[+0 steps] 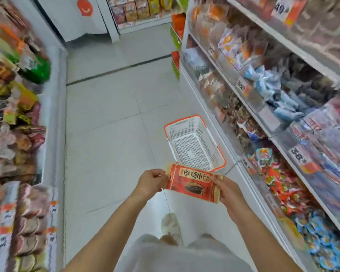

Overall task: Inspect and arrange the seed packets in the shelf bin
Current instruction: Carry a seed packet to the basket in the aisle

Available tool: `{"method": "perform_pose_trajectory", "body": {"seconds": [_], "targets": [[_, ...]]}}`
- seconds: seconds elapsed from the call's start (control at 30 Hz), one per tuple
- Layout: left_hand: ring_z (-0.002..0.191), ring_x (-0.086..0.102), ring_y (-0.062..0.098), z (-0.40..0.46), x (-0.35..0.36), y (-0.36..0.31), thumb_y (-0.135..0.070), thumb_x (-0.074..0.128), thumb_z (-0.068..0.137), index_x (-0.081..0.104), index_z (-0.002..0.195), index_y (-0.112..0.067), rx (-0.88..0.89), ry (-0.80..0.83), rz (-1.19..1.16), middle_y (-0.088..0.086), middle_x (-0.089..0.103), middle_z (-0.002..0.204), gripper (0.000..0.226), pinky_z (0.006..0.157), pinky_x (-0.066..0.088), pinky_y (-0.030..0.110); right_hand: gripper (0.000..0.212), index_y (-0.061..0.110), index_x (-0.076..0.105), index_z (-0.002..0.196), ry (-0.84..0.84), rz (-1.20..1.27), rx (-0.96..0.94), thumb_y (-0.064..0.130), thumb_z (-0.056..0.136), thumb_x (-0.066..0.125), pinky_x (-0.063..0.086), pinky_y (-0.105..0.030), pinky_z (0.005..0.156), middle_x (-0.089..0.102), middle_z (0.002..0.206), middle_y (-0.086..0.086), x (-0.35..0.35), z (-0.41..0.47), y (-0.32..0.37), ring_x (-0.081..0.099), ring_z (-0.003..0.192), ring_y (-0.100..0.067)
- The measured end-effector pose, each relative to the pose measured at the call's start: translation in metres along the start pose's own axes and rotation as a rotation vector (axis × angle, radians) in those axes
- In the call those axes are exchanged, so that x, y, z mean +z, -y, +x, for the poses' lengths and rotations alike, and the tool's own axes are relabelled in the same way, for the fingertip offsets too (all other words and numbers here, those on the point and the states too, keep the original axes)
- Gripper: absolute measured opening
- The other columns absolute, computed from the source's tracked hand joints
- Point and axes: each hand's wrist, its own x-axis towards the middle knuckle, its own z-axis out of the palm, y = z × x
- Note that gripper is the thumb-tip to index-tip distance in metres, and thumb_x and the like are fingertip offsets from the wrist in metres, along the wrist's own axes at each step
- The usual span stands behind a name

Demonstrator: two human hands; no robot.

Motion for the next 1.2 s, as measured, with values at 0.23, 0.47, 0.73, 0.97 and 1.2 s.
{"method": "perform_pose_trajectory", "body": {"seconds": [0.23,0.47,0.73,0.97,1.2], "targets": [[0.073,0.056,0.015,0.181,-0.010,-0.130,-0.013,0.064,0.090,0.064,0.079,-0.011,0.043,0.235,0.288,0.003,0.061,0.080,0.011,0.061,0.045,0.021,0.018,0.009,0.070,0.107,-0.259,0.250,0.039,0.017,0.092,0.064,0.053,-0.035,0.076,0.074,0.103,-0.013,0.020,0.116,0.076,0.069,0.091,-0.026],[0.070,0.057,0.012,0.336,0.010,-0.215,-0.013,0.067,0.088,0.066,0.088,-0.011,0.042,0.405,0.519,0.000,0.061,0.079,0.001,0.054,0.045,0.015,0.013,0.006,0.070,0.100,-0.413,0.393,0.102,0.015,0.092,0.065,0.052,-0.034,0.070,0.074,0.094,-0.012,0.025,0.233,0.118,0.068,0.087,-0.027],[0.072,0.060,0.020,0.449,0.041,-0.244,-0.024,0.070,0.059,0.067,0.063,-0.027,0.092,0.529,0.860,-0.006,0.063,0.062,0.006,0.075,0.050,0.032,0.007,0.015,0.072,0.090,-0.650,0.509,0.211,0.020,0.087,0.073,0.052,-0.051,0.095,0.073,0.105,-0.012,0.056,0.314,0.110,0.067,0.103,-0.033],[0.076,0.062,0.022,0.537,0.084,-0.218,-0.011,0.067,0.080,0.070,0.096,-0.005,0.034,0.736,0.988,0.007,0.066,0.082,0.017,0.070,0.051,0.031,0.015,0.022,0.069,0.080,-0.835,0.601,0.384,0.022,0.093,0.061,0.054,-0.052,0.091,0.074,0.096,-0.008,0.088,0.380,0.060,0.069,0.095,-0.031],[0.091,0.062,0.019,0.647,0.119,-0.131,-0.003,0.061,0.082,0.070,0.096,-0.013,-0.031,0.785,1.039,0.001,0.066,0.098,0.019,0.080,0.055,0.035,0.015,0.009,0.068,0.100,-0.977,0.518,0.454,0.021,0.095,0.061,0.053,-0.035,0.069,0.070,0.088,-0.010,0.093,0.491,-0.024,0.064,0.078,-0.025]]}}
